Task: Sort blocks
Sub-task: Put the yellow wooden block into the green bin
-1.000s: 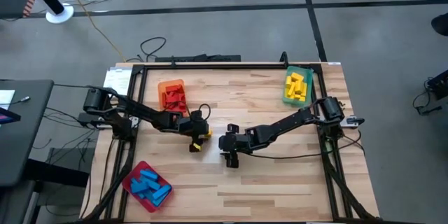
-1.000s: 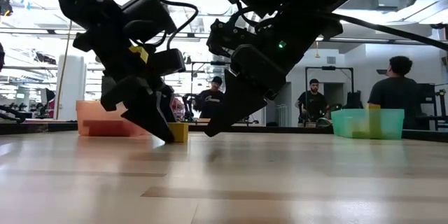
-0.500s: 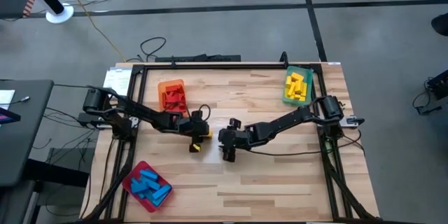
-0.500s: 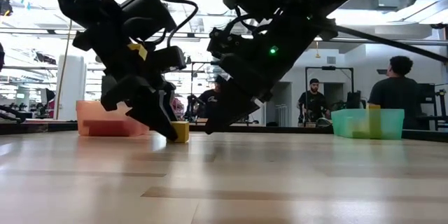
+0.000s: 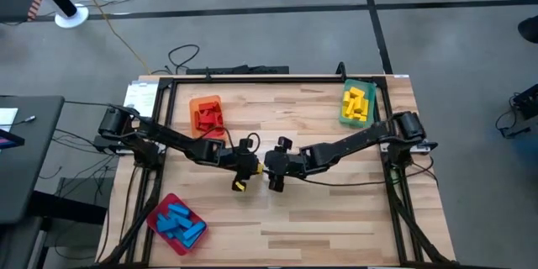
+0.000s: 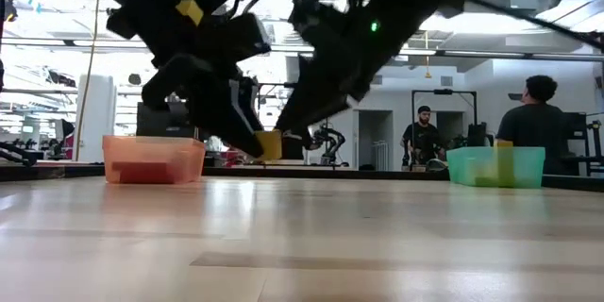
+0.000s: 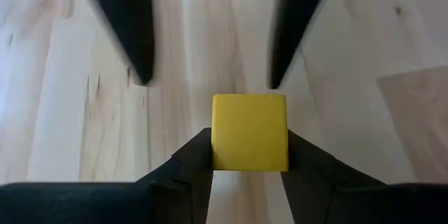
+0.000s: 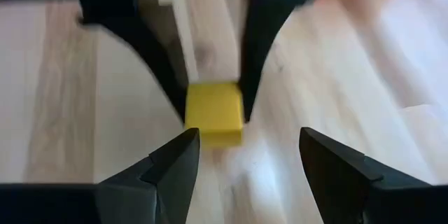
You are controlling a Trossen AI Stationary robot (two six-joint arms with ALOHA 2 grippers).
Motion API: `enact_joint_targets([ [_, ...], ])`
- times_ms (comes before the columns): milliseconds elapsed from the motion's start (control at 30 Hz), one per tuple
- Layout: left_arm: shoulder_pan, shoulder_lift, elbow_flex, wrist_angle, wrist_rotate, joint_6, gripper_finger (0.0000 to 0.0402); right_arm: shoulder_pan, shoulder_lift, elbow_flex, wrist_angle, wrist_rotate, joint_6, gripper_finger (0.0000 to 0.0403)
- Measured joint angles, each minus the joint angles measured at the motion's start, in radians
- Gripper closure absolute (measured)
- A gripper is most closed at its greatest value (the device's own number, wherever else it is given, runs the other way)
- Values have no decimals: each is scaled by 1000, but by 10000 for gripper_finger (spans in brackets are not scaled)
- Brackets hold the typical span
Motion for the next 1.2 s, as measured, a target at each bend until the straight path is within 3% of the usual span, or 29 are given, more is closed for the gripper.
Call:
enact_joint_targets([
  [133, -17, 0, 42, -50, -12, 8, 270, 15, -79, 0, -86, 57, -7, 143],
  [400, -46, -1, 148, -108, -28, 27, 270, 57, -175, 0, -110, 46, -26, 143],
  [733, -71, 0, 263, -204, -107, 49, 269, 78, -185, 0, -160, 46, 15, 143],
  [1200, -71, -1, 280, -176, -91, 30, 269, 97, -177, -1, -170, 56, 16, 143],
])
